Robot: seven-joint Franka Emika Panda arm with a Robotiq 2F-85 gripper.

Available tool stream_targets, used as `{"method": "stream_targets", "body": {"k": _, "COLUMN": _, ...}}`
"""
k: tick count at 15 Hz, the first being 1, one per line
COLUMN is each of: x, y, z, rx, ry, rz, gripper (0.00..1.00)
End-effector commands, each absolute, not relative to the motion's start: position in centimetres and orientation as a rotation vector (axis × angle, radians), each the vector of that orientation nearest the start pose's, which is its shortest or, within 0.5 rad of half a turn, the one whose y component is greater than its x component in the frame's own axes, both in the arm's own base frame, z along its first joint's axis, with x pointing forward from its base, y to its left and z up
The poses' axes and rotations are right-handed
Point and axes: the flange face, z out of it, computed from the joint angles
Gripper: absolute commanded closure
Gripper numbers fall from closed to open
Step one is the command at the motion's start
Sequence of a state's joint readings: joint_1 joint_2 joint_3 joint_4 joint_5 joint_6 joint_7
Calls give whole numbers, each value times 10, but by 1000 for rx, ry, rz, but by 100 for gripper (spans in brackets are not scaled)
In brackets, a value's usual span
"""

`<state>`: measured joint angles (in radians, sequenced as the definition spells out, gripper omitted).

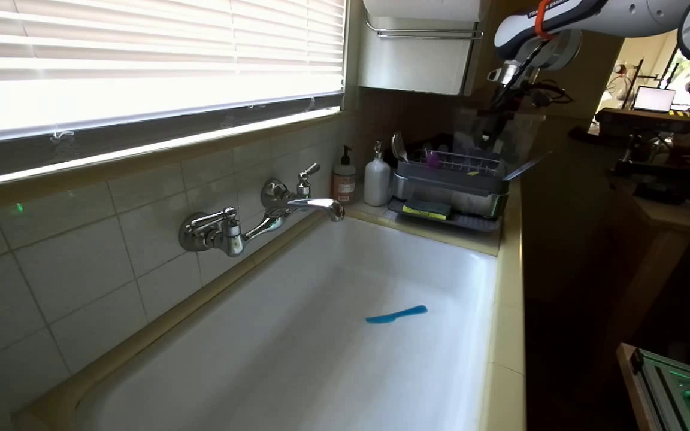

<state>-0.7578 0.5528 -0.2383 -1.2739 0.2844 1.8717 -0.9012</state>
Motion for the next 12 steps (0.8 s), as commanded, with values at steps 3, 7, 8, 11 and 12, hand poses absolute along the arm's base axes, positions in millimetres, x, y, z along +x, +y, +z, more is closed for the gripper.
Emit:
{"method": "stream_targets", "body": {"k": 3, "x": 444, "y": -587, "z": 424, "rx": -3007, "ry": 173, "rz": -190, "gripper": 0}}
{"method": "stream_targets", "body": {"k": 7, "x": 444, "y": -591, "z": 413, "rx": -2958, "ry": 135, "rz": -151, "gripper": 0}}
{"method": "stream_targets", "body": {"k": 8, "x": 444, "y": -591, "z": 411, "rx": -2949, "ry": 127, "rz": -143, "gripper": 0}}
{"method": "stream_targets", "body": {"k": 11, "x": 445, "y": -596, "z": 404, "rx": -2928, "ry": 108, "rz": -134, "gripper": 0}}
{"method": "stream_targets", "body": {"k": 12, "x": 446, "y": -597, "z": 401, "rx": -2924, "ry": 104, "rz": -134, "gripper": 0}}
